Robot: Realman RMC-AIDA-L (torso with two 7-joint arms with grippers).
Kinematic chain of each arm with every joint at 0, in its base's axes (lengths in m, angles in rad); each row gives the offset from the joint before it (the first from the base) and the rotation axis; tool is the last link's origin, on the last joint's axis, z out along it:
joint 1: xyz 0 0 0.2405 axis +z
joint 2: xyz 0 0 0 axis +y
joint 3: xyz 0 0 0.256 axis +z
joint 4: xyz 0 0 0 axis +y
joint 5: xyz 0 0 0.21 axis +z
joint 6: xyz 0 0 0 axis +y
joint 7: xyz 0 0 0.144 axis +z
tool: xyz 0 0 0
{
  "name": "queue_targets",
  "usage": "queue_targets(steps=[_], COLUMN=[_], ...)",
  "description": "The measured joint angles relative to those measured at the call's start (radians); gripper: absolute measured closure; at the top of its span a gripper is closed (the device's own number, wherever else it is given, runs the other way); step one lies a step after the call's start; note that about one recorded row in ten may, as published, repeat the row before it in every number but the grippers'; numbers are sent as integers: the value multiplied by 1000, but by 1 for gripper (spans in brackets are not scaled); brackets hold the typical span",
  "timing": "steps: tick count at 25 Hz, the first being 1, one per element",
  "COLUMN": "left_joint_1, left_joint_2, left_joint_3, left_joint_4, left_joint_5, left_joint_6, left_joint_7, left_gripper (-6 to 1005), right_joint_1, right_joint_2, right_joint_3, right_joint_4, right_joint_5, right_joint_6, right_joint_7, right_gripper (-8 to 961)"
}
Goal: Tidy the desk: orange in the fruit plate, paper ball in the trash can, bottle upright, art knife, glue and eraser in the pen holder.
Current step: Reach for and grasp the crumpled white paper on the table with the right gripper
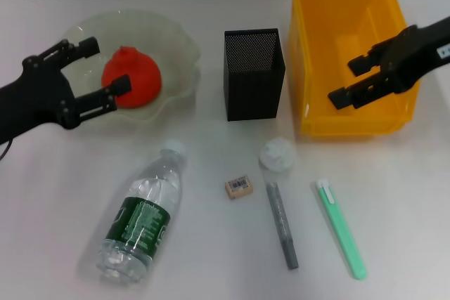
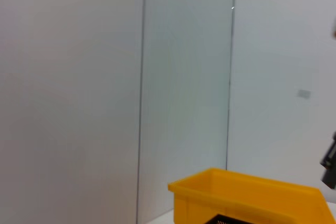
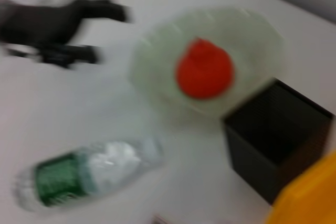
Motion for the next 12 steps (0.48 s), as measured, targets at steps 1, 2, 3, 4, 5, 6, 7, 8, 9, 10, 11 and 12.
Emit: queue_targets(steps=[1, 2, 3, 4, 5, 6, 7, 8, 9, 10, 11, 12], left_joint_1=[16, 16, 21, 23, 24, 25, 25, 25, 25, 25, 25, 25], left_joint_2=[-1, -1, -2, -2, -2, -2, -2, -2, -2, -2, -3, -3], left_joint_3=[0, 0, 0, 0, 0, -1, -1, -1, -1, 0, 1, 1], left_joint_4=[-3, -3, -8, -18, -24, -41, -41, -48, -50, -52, -53, -53], left_joint_5=[1, 1, 1, 2, 2, 2, 2, 2, 2, 3, 3, 3], left_joint_6=[13, 13, 12, 11, 10, 8, 8, 7, 6, 4, 1, 1], left_joint_7=[2, 2, 6, 11, 16, 26, 26, 29, 29, 29, 29, 29], left_gripper=[195, 183, 172, 160, 149, 150, 150, 150, 150, 150, 150, 150], right_joint_1=[40, 40, 50, 58, 63, 70, 70, 73, 76, 78, 84, 84], right_joint_2=[14, 14, 18, 23, 27, 31, 31, 32, 34, 35, 37, 37], right_joint_3=[-39, -39, -80, -131, -199, -299, -299, -340, -379, -413, -462, -462], right_joint_4=[-46, -46, -52, -55, -52, -41, -41, -37, -35, -35, -33, -33], right_joint_5=[-83, -83, -104, -119, -129, -157, -157, -171, -183, -190, -193, -193], right_joint_6=[-23, -23, -21, -16, -3, 41, 41, 64, 84, 100, 120, 120], right_joint_7=[81, 81, 107, 131, 158, 242, 242, 289, 341, 385, 451, 451], right_gripper=[129, 130, 131, 133, 134, 135, 135, 136, 136, 137, 137, 138])
